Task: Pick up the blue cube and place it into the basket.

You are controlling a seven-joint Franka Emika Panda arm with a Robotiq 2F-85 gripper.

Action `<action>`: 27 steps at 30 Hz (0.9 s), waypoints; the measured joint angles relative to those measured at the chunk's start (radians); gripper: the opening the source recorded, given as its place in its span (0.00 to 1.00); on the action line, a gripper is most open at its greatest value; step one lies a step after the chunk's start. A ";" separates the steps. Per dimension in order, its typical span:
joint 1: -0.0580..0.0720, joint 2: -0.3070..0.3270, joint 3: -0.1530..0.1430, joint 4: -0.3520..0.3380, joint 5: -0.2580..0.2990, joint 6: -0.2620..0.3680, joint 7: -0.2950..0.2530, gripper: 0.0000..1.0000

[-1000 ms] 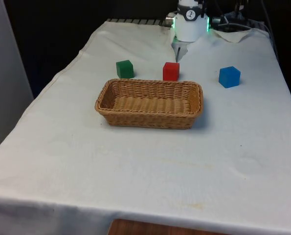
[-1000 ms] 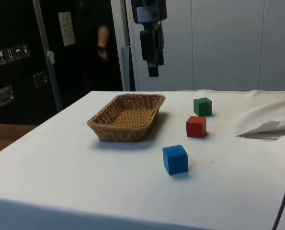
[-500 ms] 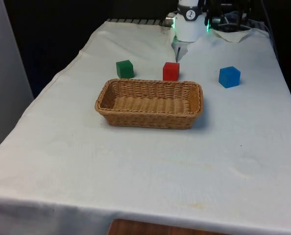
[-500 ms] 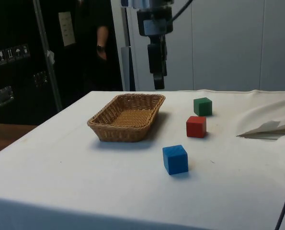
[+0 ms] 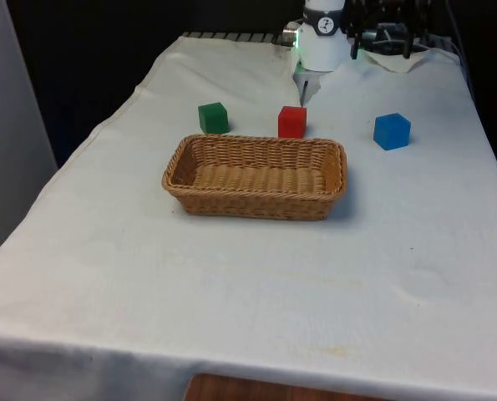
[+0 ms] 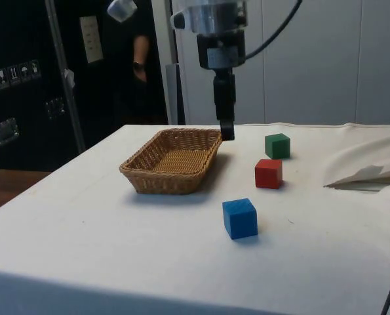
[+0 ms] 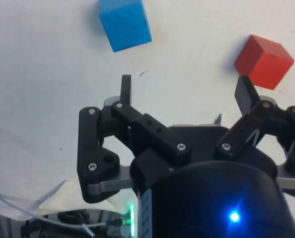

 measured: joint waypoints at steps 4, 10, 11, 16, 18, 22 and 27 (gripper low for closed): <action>0.002 0.007 0.004 -0.014 0.004 0.023 -0.009 1.00; 0.004 0.024 0.012 -0.044 0.017 0.075 -0.034 1.00; 0.005 0.027 0.013 -0.049 0.017 0.084 -0.036 1.00; 0.008 0.053 0.024 -0.073 0.017 0.137 -0.050 1.00; 0.008 0.063 0.026 -0.079 0.017 0.157 -0.054 1.00; 0.009 0.078 0.032 -0.087 0.017 0.185 -0.061 1.00; 0.009 0.115 0.047 -0.096 0.017 0.240 -0.074 1.00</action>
